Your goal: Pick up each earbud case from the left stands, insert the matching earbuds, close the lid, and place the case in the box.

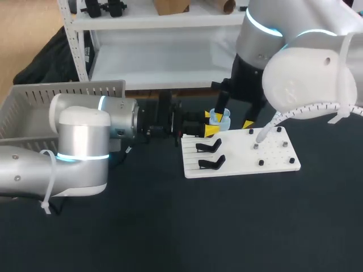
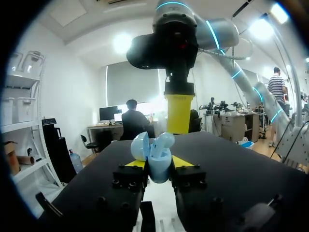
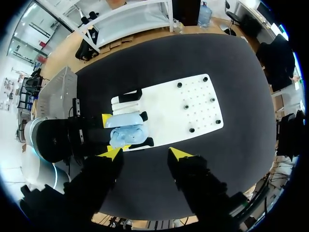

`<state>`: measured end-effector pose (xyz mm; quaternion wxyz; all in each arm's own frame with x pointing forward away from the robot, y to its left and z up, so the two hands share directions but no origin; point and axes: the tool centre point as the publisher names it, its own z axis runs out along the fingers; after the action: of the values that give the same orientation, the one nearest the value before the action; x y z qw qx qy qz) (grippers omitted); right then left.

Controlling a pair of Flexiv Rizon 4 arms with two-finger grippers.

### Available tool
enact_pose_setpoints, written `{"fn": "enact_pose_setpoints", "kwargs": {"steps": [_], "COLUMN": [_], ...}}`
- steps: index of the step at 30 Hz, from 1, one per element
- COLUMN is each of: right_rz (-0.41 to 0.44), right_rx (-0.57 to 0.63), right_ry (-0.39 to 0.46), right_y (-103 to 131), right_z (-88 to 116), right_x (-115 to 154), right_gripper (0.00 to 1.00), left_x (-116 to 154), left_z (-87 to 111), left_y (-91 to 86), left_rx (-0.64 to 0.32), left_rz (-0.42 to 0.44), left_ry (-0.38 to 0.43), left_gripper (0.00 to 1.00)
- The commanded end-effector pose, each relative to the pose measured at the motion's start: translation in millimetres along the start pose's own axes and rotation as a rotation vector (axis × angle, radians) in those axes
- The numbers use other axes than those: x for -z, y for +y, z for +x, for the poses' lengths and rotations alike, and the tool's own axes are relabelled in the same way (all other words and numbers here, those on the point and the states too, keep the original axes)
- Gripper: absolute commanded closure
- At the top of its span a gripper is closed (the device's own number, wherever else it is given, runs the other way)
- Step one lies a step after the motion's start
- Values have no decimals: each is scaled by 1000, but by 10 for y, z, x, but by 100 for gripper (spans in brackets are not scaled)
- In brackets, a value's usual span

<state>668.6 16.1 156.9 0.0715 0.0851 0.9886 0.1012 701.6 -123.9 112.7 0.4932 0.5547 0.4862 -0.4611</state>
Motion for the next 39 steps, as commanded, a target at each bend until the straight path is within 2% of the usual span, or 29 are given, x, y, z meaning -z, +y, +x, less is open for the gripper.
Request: {"fn": "enact_pose_setpoints", "kwargs": {"steps": [1, 18, 24, 29, 39], "right_rz": [5, 6, -2, 6, 28], "right_rx": [4, 25, 25, 6, -24], "right_ry": [6, -1, -23, -35, -15], "right_y": [43, 151, 159, 77, -68], "right_z": [-41, -82, -57, -73, -103], "right_x": [-7, 31, 161, 197, 90], "right_gripper": [41, 40, 33, 29, 31], "left_x": [-3, -3, -3, -3, -3], "left_z": [2, 2, 2, 2, 2], "left_y": [-3, -3, -3, -3, -3], "left_rx": [-1, -1, -1, -1, -1], "left_rz": [-2, -2, -2, -2, -2], "left_ry": [-2, -2, -2, -2, -2], "left_gripper": [100, 100, 100, 100, 100]}}
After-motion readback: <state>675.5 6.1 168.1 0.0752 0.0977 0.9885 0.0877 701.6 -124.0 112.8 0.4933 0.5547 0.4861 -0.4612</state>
